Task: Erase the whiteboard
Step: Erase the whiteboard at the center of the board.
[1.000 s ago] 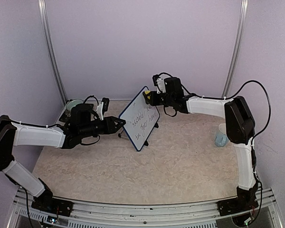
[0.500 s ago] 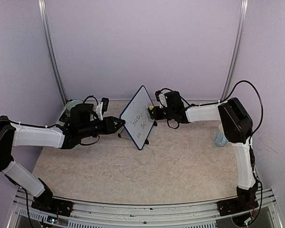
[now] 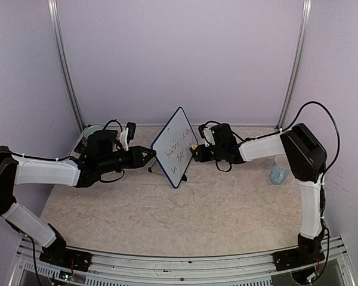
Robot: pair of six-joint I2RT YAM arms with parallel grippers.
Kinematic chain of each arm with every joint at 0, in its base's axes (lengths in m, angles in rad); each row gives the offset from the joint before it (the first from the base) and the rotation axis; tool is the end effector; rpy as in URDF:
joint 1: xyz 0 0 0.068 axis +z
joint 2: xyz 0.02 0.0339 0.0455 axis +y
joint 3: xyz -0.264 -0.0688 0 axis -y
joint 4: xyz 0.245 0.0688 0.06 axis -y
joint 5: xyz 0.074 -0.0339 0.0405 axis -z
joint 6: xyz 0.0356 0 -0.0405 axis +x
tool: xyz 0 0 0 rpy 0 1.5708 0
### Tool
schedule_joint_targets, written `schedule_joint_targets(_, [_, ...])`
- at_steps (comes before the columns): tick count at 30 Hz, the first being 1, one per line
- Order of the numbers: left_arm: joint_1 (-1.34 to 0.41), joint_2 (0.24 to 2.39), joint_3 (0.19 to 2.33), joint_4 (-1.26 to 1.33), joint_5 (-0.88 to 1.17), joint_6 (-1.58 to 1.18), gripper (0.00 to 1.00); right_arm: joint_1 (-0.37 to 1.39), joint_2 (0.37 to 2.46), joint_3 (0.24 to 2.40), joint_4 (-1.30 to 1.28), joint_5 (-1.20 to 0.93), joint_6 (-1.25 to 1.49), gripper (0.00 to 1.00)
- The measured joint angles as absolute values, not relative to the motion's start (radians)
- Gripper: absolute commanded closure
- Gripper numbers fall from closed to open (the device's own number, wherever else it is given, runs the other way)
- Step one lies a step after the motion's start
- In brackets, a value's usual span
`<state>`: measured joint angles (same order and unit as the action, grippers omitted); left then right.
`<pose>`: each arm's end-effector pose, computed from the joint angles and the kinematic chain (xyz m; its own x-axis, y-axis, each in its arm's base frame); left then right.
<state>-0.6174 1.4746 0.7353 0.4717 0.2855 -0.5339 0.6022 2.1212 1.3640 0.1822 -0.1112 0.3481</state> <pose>0.2555 -0.1937 0.2269 -0.5810 -0.1864 -0.7923 0.5591 0.6160 -0.5549 0.3844 0.2690 0.1543 -0.6395 -0.0282 -0.7683 -0.4485 0.8254 0.3430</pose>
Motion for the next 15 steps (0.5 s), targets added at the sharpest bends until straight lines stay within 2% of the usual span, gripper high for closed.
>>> schedule_joint_targets(9, [-0.617,1.451,0.727,0.472,0.277,-0.533,0.79,0.761,2.042,1.277,0.322,-0.095,0.245,0.92])
schedule_joint_targets(15, [-0.614,1.449,0.724,0.471,0.273,-0.533,0.84,0.783,2.034,1.248,0.396,-0.109,0.224,0.92])
